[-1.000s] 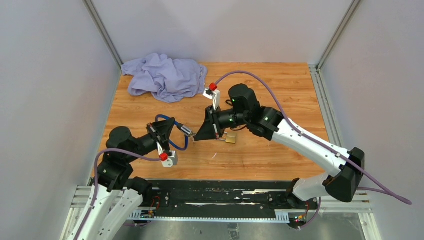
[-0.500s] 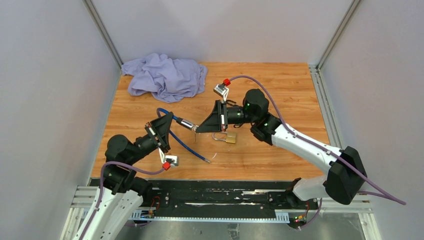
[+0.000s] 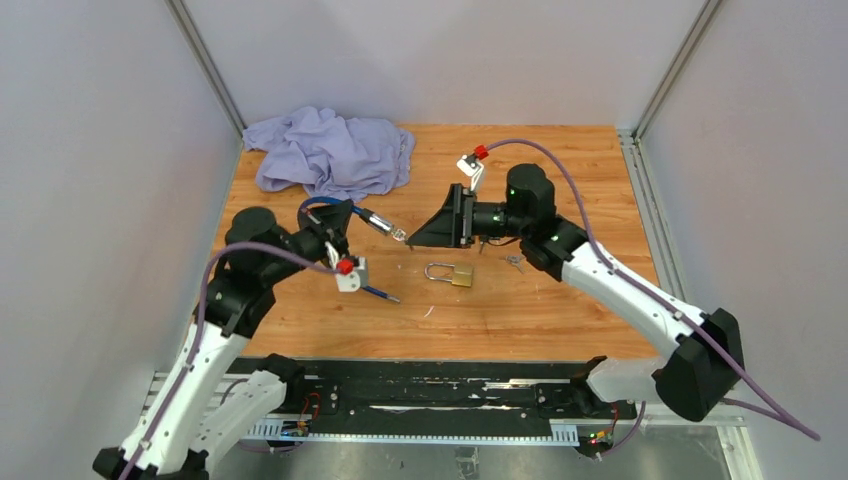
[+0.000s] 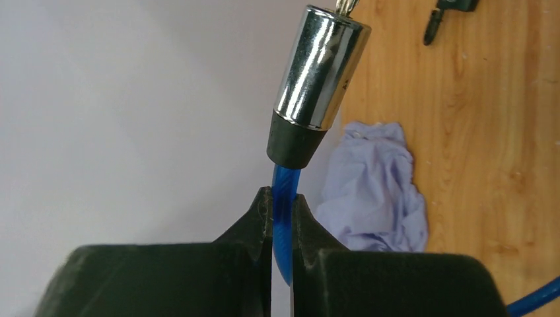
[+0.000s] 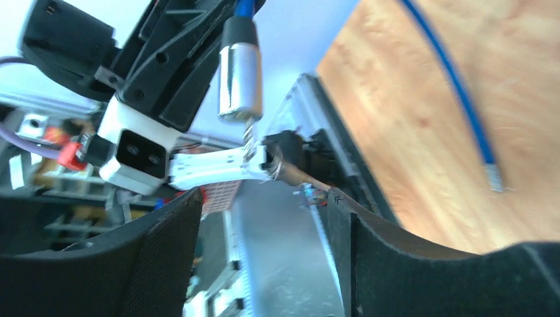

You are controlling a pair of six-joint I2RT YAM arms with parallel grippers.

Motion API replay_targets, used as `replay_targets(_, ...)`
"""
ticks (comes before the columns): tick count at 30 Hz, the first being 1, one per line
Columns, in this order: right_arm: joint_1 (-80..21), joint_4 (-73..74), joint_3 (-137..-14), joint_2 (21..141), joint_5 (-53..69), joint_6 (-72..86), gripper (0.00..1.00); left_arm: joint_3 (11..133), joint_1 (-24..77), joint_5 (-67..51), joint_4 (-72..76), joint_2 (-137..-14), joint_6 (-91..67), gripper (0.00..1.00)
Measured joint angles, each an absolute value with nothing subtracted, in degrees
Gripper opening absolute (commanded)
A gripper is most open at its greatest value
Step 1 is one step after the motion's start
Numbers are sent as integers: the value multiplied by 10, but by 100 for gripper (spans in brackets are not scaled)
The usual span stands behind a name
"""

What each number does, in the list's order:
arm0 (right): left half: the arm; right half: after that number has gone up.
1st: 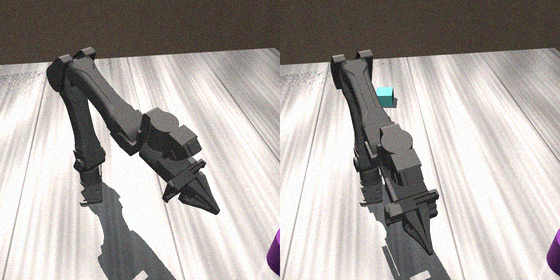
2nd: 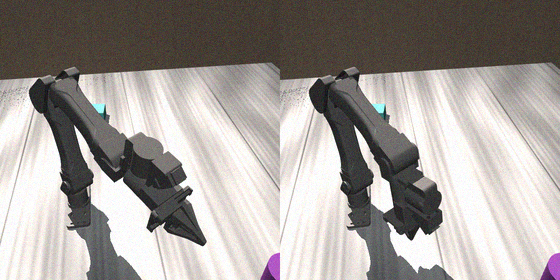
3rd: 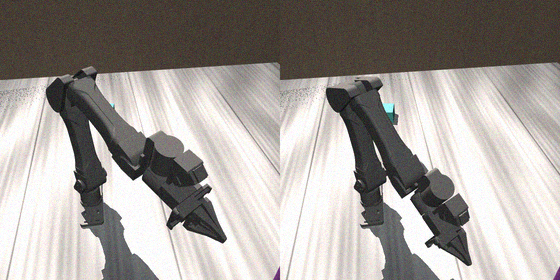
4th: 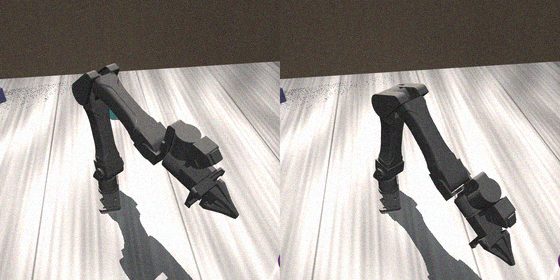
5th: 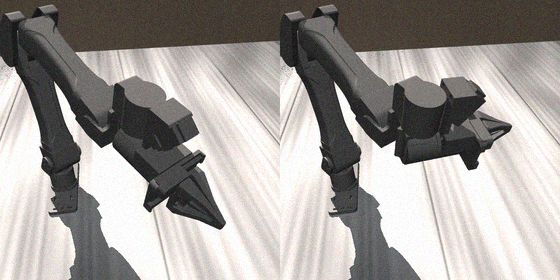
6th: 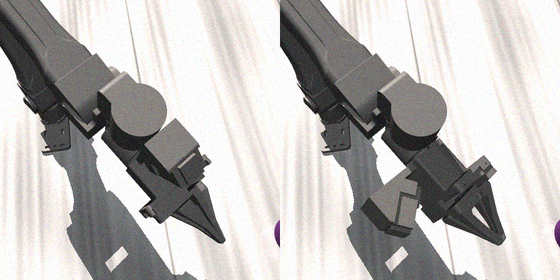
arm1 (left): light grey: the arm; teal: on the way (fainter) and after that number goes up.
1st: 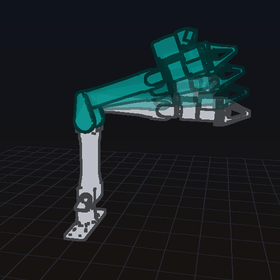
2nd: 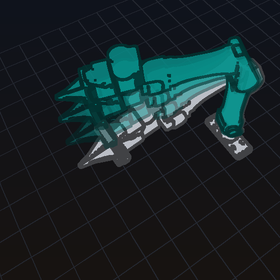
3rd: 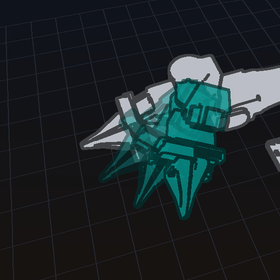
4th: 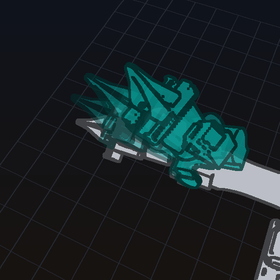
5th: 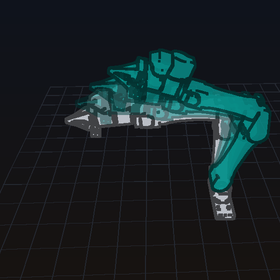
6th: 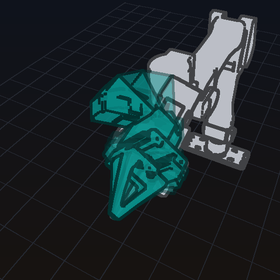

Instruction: Unlock with the key

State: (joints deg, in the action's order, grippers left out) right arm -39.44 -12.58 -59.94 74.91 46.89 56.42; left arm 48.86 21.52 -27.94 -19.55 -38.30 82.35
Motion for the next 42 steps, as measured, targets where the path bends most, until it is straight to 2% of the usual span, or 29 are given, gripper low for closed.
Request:
replay_targets(6, -330, 63, -622, 692, 385, 419, 73, 586, 215, -215, -308, -555, 750, 0)
replay_targets(13, -312, 236, -622, 686, 194, 298, 76, 681, 215, -140, -382, -754, 680, 0)
replay_targets(19, -304, 287, -622, 709, 52, 258, 76, 740, 215, -98, -396, -880, 644, 2)
replay_targets(26, -284, 311, -622, 818, -38, 242, 75, 762, 215, -70, -388, -982, 622, 10)
replay_targets(30, -272, 316, -622, 869, -65, 244, 74, 762, 215, -55, -365, -1017, 615, 25)
replay_targets(33, -260, 316, -622, 896, -74, 249, 73, 762, 215, -46, -345, -1030, 611, 43)
replay_targets(36, -247, 316, -622, 917, -77, 261, 71, 765, 215, -33, -326, -1034, 608, 67)
replay_targets(37, -244, 316, -623, 924, -77, 265, 70, 768, 215, -29, -321, -1035, 609, 72)
replay_targets(38, -242, 316, -624, 931, -77, 269, 70, 770, 215, -23, -315, -1036, 608, 81)
replay_targets(39, -241, 314, -625, 940, -77, 273, 69, 772, 215, -19, -311, -1036, 607, 95)
replay_targets(40, -240, 314, -627, 945, -77, 275, 69, 776, 215, -16, -311, -1036, 606, 99)
replay_targets(42, -240, 312, -630, 958, -75, 281, 67, 785, 215, -14, -316, -1036, 605, 98)
